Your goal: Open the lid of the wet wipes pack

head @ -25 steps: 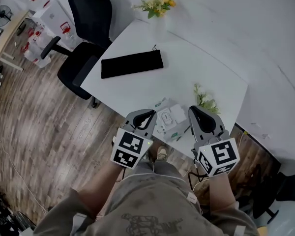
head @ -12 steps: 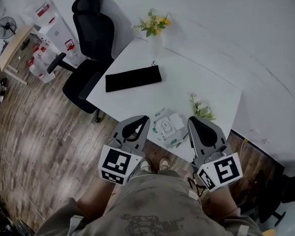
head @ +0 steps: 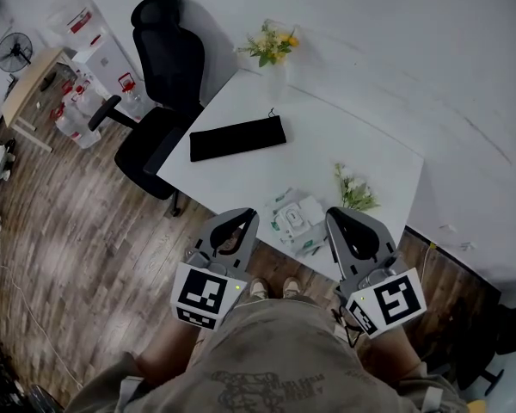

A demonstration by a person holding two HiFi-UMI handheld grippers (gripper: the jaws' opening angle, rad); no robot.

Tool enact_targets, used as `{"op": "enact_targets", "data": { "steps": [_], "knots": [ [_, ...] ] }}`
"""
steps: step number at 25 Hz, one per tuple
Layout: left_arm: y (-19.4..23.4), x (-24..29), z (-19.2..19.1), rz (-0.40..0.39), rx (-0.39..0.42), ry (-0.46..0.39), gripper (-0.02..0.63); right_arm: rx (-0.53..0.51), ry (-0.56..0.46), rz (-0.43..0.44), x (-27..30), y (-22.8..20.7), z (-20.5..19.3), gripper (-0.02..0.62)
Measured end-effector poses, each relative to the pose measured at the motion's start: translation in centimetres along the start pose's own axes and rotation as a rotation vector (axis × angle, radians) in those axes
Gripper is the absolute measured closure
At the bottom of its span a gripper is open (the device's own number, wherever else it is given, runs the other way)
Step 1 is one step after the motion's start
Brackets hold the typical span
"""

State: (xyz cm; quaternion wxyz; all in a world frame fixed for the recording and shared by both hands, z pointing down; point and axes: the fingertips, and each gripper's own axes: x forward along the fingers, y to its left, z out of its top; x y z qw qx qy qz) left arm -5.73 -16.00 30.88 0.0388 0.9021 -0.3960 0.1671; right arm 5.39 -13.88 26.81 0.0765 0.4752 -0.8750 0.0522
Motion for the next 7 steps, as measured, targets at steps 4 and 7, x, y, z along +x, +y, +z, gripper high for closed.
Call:
{"op": "enact_targets", "data": {
  "steps": [4, 7],
  "knots": [
    [0.16, -0.43, 0.26, 0.004, 0.002, -0.006, 0.583, -0.042, 0.003, -0.008, -0.13, 0.29, 0.24, 0.56],
    [0.21, -0.62, 0.54, 0.007, 0.002, -0.013, 0.583, -0.039, 0.004, -0.004, -0.33, 0.46, 0.21, 0.56]
  ]
}}
